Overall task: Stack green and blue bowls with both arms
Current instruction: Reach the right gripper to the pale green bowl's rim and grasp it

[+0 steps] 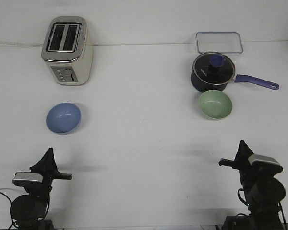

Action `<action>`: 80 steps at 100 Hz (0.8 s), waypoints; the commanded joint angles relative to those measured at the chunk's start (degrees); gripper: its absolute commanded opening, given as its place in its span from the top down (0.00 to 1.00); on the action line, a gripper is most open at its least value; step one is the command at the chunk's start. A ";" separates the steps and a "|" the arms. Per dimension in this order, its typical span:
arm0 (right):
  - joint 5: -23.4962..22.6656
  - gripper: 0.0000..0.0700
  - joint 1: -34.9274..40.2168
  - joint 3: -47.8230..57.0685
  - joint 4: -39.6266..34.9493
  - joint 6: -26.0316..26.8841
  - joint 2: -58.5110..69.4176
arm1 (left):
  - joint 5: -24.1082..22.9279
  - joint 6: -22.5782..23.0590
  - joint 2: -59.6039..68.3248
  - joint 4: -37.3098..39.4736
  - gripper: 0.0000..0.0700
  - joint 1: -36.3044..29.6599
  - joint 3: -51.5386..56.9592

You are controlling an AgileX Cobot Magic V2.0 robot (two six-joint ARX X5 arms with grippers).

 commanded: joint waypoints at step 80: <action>-0.83 0.06 -5.35 52.78 -15.89 -8.74 76.96 | 0.26 0.07 -0.04 0.57 0.98 -0.04 -1.07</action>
